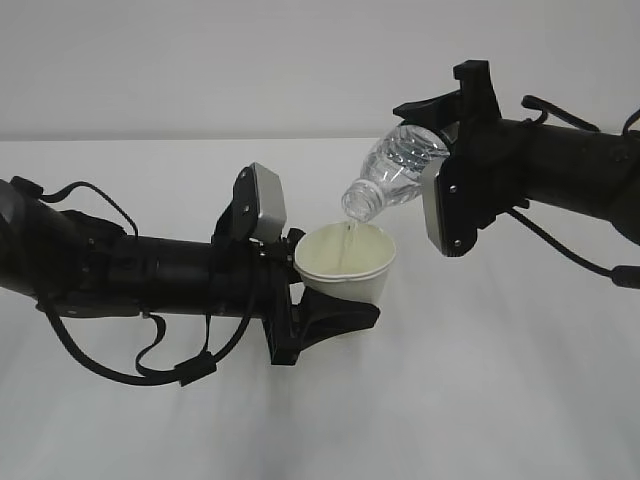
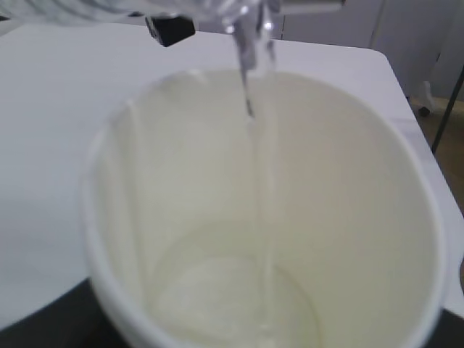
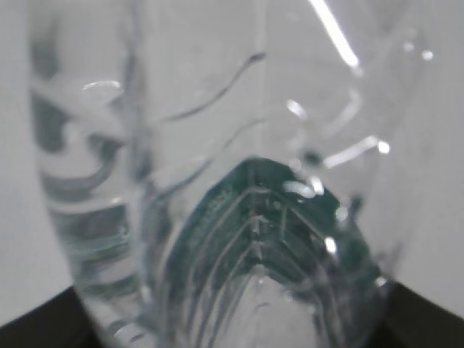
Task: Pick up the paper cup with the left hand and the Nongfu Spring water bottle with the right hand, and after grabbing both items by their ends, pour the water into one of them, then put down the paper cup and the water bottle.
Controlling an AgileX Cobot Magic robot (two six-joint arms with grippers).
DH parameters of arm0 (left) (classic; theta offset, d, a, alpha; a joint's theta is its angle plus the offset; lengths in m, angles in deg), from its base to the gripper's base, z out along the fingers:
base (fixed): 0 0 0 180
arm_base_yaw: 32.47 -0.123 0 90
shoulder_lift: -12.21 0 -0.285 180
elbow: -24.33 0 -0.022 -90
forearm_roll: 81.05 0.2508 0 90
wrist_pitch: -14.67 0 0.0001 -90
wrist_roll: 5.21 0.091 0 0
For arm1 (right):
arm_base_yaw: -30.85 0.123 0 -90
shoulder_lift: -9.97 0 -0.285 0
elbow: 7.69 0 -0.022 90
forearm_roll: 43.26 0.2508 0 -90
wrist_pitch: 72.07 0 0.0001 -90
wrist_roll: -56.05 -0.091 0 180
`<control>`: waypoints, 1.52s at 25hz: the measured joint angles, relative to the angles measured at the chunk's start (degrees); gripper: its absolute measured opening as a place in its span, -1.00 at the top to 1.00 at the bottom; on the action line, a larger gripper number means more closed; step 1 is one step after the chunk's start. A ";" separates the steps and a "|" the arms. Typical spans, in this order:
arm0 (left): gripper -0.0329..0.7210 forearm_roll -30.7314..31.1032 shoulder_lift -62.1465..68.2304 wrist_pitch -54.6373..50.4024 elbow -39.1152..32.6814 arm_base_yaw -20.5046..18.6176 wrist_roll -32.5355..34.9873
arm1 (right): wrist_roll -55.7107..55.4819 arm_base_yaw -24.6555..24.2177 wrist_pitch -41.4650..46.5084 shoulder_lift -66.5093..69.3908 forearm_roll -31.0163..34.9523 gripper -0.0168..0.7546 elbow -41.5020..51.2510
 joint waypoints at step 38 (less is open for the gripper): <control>-0.33 0.79 0.00 0.00 0.00 0.00 0.00 | 0.04 0.00 0.00 0.00 0.00 -0.25 0.00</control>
